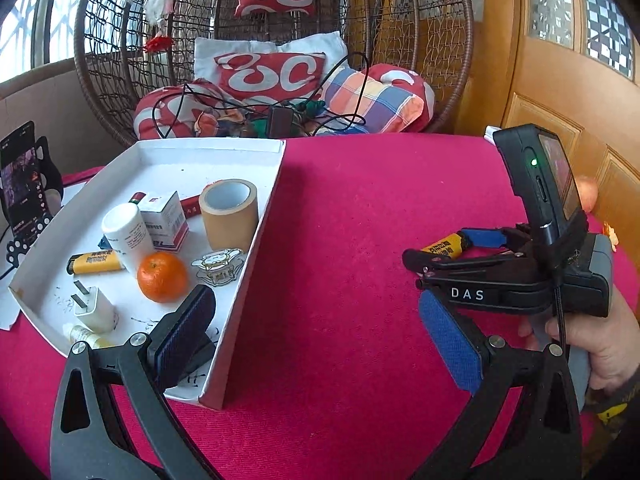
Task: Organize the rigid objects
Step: 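Grasp the second yellow lighter with the right tool, then grasp the black pen with the left tool while the right tool holds the yellow lighter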
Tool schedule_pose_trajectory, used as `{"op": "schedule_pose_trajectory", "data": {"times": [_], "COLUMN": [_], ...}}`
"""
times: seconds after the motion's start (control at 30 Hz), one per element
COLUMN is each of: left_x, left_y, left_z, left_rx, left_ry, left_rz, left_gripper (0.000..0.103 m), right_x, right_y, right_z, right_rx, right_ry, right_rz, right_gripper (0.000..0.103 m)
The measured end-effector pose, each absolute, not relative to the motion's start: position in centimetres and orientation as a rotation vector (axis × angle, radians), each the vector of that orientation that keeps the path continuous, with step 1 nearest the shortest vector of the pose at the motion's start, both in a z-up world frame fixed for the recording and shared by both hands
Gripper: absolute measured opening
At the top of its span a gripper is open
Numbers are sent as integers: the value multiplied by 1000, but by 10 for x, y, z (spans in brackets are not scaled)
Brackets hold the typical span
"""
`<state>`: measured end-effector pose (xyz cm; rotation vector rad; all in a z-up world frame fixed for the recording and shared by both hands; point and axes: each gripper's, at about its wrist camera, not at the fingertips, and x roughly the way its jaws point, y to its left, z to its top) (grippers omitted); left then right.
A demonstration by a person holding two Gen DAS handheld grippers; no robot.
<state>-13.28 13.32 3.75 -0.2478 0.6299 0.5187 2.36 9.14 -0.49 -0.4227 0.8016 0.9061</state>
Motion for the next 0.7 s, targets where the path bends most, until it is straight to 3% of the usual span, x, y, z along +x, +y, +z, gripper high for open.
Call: {"op": "schedule_pose_trajectory", "data": {"times": [0.3,0.5,0.7], "left_x": [-102,-53,1], "left_y": [112,105,82], "left_z": [30,29,21], "left_rx": [-176,-158,-61], "left_ry": [693,714,788], "left_rz": [290,126,16], "left_gripper": [103,103,103], "right_x": [53,79,84], "right_y": [6,-65,-74], "right_z": [25,10,3], "right_rx": [-139,-7,77], "right_ry": [763,833,855], "right_rz": [840,723,739], "right_gripper": [81,81,81]}}
